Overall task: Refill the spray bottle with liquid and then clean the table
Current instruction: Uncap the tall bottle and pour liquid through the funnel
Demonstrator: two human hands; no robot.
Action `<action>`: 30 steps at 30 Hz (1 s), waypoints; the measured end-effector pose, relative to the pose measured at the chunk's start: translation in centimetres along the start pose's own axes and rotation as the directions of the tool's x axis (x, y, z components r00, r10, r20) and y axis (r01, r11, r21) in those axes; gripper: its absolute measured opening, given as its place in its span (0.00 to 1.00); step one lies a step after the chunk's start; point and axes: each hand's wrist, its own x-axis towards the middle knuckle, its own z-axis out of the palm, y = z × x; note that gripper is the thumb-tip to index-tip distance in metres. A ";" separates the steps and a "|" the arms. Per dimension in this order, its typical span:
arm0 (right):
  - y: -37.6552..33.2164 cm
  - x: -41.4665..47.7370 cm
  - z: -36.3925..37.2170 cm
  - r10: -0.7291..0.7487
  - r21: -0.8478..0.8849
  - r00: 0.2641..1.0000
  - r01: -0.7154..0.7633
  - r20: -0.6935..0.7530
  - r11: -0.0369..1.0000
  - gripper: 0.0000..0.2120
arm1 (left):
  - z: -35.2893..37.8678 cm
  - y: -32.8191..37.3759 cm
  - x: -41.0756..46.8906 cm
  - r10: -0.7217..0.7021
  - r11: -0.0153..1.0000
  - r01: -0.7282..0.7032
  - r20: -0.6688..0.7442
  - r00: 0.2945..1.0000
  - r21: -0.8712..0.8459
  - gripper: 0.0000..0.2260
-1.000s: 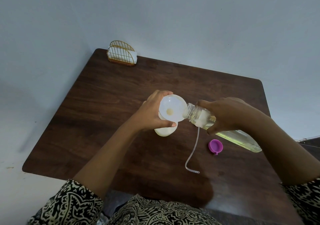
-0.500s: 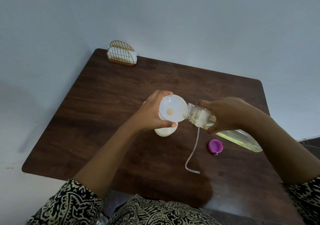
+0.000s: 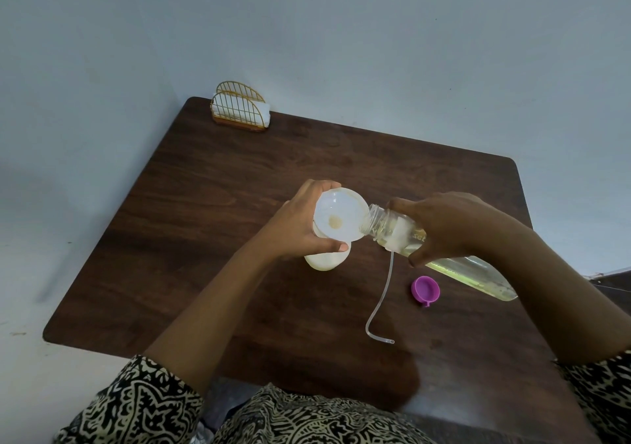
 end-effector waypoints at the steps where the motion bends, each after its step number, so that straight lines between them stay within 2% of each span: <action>1: 0.0 0.0 0.0 0.001 0.001 1.000 -0.001 0.002 1.000 0.36 | 0.0 0.0 0.0 0.000 1.000 0.000 -0.002 1.000 0.000 0.40; 30: 0.1 0.3 -0.1 0.006 -0.009 1.000 -0.005 0.016 1.000 0.36 | 0.0 0.0 0.0 0.016 0.999 -0.016 -0.001 1.000 -0.029 0.40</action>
